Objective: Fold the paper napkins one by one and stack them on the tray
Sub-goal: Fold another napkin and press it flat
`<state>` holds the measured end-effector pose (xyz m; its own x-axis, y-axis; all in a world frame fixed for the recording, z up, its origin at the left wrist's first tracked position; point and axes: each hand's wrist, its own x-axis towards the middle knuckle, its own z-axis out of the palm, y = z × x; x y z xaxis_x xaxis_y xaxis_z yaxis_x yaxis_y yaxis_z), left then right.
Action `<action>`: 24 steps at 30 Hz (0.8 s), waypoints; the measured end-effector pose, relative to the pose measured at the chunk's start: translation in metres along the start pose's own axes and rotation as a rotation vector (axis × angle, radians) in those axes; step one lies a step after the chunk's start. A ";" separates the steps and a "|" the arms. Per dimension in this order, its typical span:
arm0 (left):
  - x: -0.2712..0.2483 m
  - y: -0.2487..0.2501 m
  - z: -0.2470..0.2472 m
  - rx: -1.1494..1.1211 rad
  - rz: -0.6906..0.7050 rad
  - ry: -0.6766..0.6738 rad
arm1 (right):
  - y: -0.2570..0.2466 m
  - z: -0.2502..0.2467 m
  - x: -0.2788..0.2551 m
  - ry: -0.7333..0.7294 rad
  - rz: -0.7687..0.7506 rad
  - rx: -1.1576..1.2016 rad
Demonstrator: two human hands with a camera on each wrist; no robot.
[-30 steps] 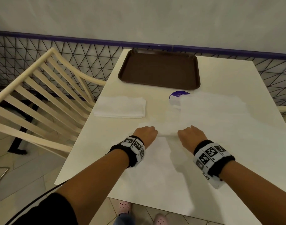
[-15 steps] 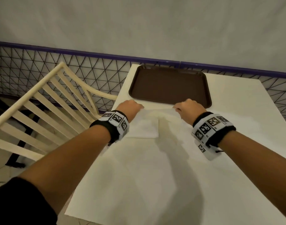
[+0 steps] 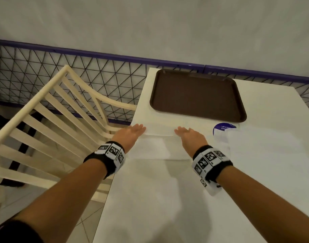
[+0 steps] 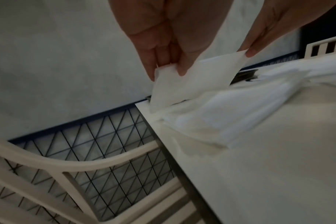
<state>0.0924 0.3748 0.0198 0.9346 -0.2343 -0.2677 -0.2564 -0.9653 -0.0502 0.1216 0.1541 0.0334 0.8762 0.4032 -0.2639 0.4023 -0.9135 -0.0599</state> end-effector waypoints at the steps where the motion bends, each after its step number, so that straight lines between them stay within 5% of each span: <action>1: 0.000 0.001 0.008 -0.003 0.013 -0.015 | -0.001 0.009 -0.002 -0.037 -0.004 0.003; 5: -0.004 0.004 0.028 -0.003 0.054 -0.012 | -0.004 0.026 -0.010 -0.075 -0.005 0.039; 8: -0.004 0.000 0.035 -0.005 0.183 0.280 | -0.005 0.026 -0.014 -0.033 -0.006 0.060; 12: -0.005 -0.007 0.053 0.013 0.259 0.388 | -0.008 0.028 -0.019 -0.027 -0.016 0.078; 24: -0.018 0.002 0.071 -0.144 0.270 0.264 | -0.009 0.053 -0.028 -0.140 -0.023 0.068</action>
<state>0.0580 0.3856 -0.0439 0.8743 -0.4854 0.0049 -0.4819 -0.8667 0.1287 0.0797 0.1483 -0.0096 0.8198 0.4167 -0.3929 0.3987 -0.9077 -0.1308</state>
